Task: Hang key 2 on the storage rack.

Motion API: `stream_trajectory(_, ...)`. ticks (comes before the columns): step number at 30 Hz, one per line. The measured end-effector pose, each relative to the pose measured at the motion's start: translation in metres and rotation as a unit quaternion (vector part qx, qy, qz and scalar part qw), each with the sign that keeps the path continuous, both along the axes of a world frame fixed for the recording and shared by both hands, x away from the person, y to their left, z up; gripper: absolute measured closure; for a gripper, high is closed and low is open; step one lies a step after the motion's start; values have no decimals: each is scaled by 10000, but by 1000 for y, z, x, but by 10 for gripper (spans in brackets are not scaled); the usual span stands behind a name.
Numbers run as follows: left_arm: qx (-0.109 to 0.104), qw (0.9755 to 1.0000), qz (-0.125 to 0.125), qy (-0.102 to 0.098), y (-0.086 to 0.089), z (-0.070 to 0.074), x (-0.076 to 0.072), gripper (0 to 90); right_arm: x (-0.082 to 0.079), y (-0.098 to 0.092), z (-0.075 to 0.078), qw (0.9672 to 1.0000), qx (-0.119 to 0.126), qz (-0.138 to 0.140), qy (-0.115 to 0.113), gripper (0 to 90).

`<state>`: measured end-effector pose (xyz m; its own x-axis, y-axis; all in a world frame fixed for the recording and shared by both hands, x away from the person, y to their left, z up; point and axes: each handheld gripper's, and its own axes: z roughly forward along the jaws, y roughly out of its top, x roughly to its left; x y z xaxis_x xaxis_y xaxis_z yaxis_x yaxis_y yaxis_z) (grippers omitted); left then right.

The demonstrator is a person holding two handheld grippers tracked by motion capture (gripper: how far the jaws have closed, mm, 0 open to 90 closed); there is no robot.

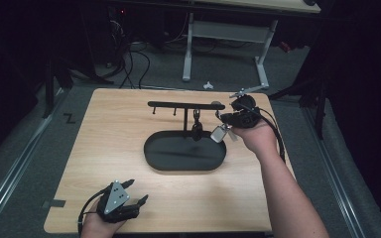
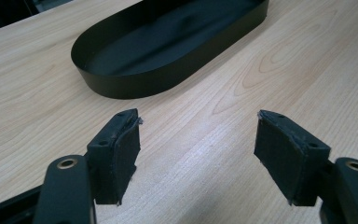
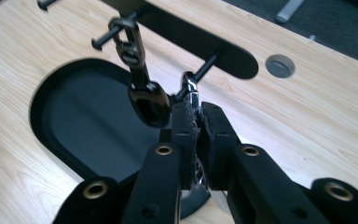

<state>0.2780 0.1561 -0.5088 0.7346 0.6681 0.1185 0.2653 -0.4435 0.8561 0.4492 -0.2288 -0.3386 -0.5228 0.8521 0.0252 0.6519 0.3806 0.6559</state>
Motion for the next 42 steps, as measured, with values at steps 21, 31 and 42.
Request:
stream_trajectory(21,54,10000,-9,-4,-1,0,1,313,-23,-1,-19,9986,-261,-265,-381,634)
stream_trajectory(31,45,9999,118,57,1,-2,3,313,-66,-9,-66,9977,-201,-243,-603,404)
stream_trajectory(42,71,9998,151,61,0,-3,4,312,-124,-33,-128,9950,258,-435,-861,244)
